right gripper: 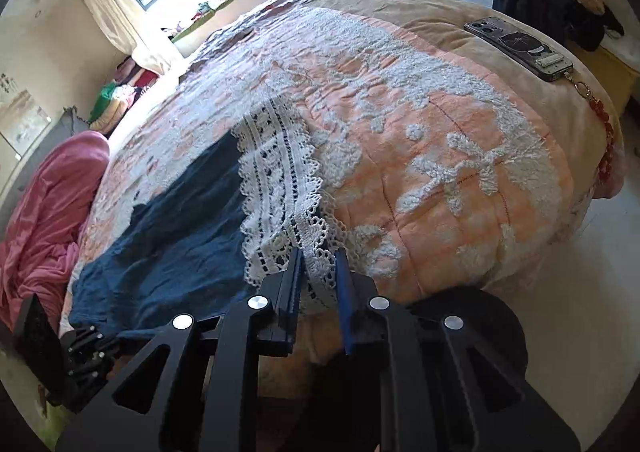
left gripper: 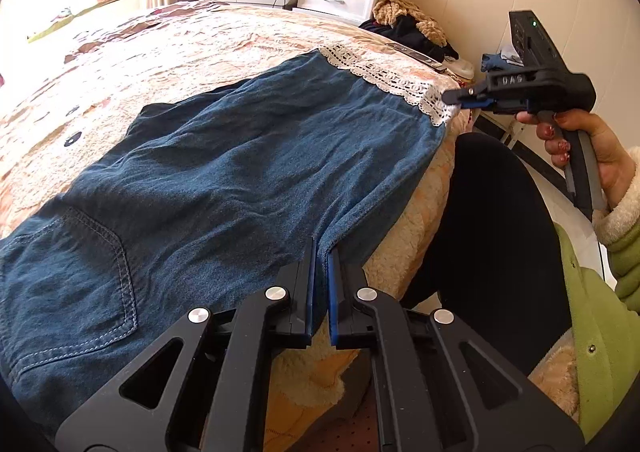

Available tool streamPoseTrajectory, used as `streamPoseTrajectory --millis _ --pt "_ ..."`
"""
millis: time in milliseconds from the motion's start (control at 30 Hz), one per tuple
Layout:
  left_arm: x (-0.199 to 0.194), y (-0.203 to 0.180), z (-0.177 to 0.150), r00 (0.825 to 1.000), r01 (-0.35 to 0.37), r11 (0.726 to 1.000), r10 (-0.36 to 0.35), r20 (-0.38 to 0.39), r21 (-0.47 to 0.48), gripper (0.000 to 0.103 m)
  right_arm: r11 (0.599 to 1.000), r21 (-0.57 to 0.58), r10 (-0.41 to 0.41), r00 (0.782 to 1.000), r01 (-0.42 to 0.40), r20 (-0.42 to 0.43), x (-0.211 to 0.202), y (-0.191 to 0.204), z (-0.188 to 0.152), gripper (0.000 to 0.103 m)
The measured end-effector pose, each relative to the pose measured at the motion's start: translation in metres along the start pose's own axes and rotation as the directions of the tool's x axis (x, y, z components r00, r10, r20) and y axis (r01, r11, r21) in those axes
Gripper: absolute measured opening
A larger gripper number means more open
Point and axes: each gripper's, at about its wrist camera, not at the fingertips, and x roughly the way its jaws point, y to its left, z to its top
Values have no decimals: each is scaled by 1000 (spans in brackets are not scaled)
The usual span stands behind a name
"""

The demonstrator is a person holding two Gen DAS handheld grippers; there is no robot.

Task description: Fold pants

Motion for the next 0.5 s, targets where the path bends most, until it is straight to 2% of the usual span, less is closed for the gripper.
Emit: streamPoseTrajectory --millis 167,267,367,400,467,500 --pt "4 2 -2 1000 -4 1000 4 -13 -9 1 999 1 -33 998 33 -54 16 -9 -6 18" --pt "4 3 -3 1000 -10 1000 10 -13 -12 2 998 -12 -58 997 57 -54 13 -8 -6 28" --pt "1 2 -2 1000 -11 1000 11 -9 -9 2 998 -31 -54 999 54 4 -6 -4 -1 30" --pt "0 2 -2 1000 -12 1000 12 -7 -6 3 998 -43 -40 998 42 38 -14 0 1 34" --pt "-5 -1 0 1000 -20 1000 20 -1 1 10 993 -116 -13 996 23 87 -25 18 4 39" --pt "-10 -3 1 1000 -23 1000 23 12 4 22 988 -153 -3 995 18 97 -27 28 6 42"
